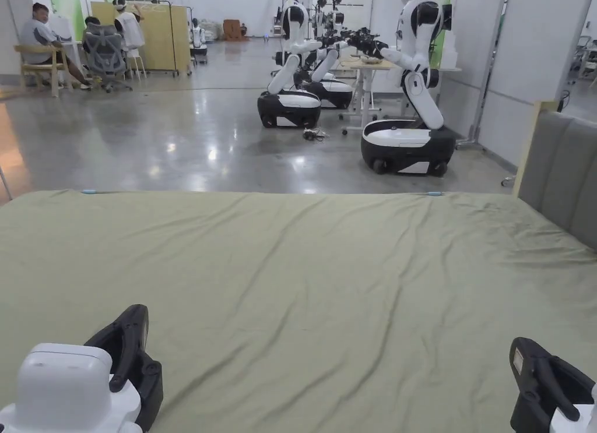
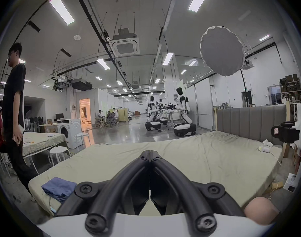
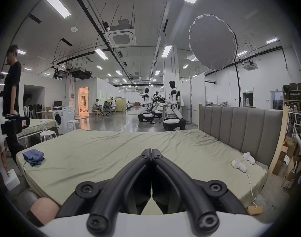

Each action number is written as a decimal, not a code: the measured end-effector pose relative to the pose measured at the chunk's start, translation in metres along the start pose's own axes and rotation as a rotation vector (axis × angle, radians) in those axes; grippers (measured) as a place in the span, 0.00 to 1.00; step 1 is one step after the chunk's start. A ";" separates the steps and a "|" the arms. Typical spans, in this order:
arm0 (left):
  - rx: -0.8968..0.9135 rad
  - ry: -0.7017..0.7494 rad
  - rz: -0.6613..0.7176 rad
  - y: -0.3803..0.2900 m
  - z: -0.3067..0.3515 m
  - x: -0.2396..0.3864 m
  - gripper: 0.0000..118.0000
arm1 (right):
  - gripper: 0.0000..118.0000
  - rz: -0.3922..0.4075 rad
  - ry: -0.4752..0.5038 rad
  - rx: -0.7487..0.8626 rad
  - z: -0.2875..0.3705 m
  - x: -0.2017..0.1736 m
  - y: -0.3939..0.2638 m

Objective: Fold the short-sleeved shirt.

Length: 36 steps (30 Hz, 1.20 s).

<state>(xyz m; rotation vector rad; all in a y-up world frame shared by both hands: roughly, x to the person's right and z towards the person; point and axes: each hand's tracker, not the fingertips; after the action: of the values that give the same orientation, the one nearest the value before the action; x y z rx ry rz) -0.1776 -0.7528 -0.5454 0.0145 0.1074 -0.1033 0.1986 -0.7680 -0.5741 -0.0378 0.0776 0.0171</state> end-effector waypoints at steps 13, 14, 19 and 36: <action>0.037 0.035 -0.015 0.013 -0.008 -0.006 0.00 | 0.00 0.038 -0.004 0.046 -0.013 -0.007 0.016; 0.037 0.037 -0.015 0.013 -0.009 -0.006 0.00 | 0.00 0.036 0.000 0.045 -0.013 -0.007 0.016; 0.004 0.020 0.034 0.008 -0.016 -0.009 0.83 | 1.00 0.111 -0.029 -0.019 -0.021 -0.014 0.015; 0.044 0.029 -0.001 0.024 0.000 0.014 0.99 | 1.00 0.060 0.021 0.019 -0.015 -0.016 0.016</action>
<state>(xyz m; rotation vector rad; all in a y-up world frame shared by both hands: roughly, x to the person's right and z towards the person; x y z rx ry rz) -0.1612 -0.7303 -0.5471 0.0598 0.1344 -0.1066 0.1815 -0.7533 -0.5882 -0.0164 0.1000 0.0759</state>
